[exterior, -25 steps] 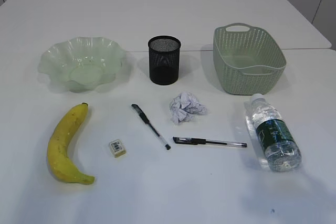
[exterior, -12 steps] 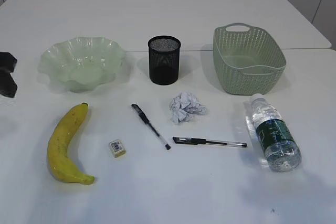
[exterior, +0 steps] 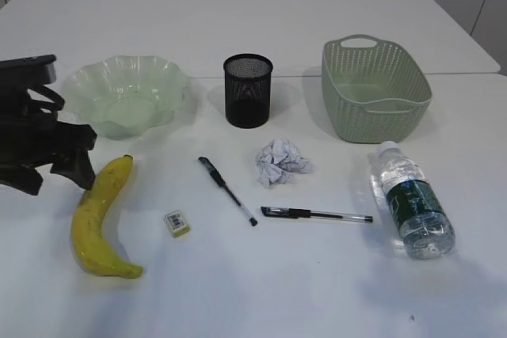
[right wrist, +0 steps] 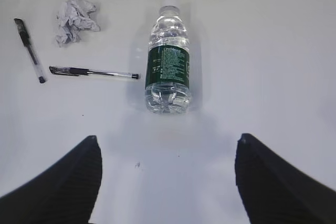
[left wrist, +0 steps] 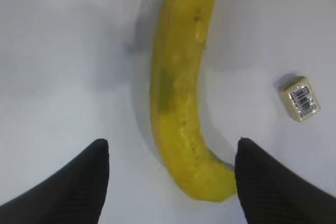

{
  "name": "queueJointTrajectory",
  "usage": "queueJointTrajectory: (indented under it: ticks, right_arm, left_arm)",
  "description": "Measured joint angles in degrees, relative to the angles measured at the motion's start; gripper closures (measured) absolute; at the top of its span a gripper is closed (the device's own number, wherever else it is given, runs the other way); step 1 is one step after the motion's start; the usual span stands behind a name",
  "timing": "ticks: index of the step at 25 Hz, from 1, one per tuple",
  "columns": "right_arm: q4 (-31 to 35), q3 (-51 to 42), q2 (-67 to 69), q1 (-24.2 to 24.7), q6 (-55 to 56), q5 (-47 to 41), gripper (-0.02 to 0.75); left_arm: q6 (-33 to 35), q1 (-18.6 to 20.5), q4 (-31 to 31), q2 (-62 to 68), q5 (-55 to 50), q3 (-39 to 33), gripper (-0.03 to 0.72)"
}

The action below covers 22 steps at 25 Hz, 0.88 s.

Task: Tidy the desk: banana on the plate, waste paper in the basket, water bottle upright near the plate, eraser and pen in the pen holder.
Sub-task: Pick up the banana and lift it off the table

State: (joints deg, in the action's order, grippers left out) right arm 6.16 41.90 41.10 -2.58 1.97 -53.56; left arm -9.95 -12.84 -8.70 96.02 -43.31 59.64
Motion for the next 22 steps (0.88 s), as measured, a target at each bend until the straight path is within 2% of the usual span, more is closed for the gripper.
queueJointTrajectory:
  ticks: [6, 22]
  right_arm:
    - [0.12, 0.00, 0.00, 0.00, 0.00, -0.28, 0.153]
    - [0.23, 0.00, 0.00, 0.00, 0.00, -0.83, 0.153]
  left_arm:
    - [-4.11, -1.34, 0.03, 3.94, 4.90, 0.12, 0.155]
    - [-5.05, -1.34, 1.46, 10.88, 7.28, 0.21, 0.155]
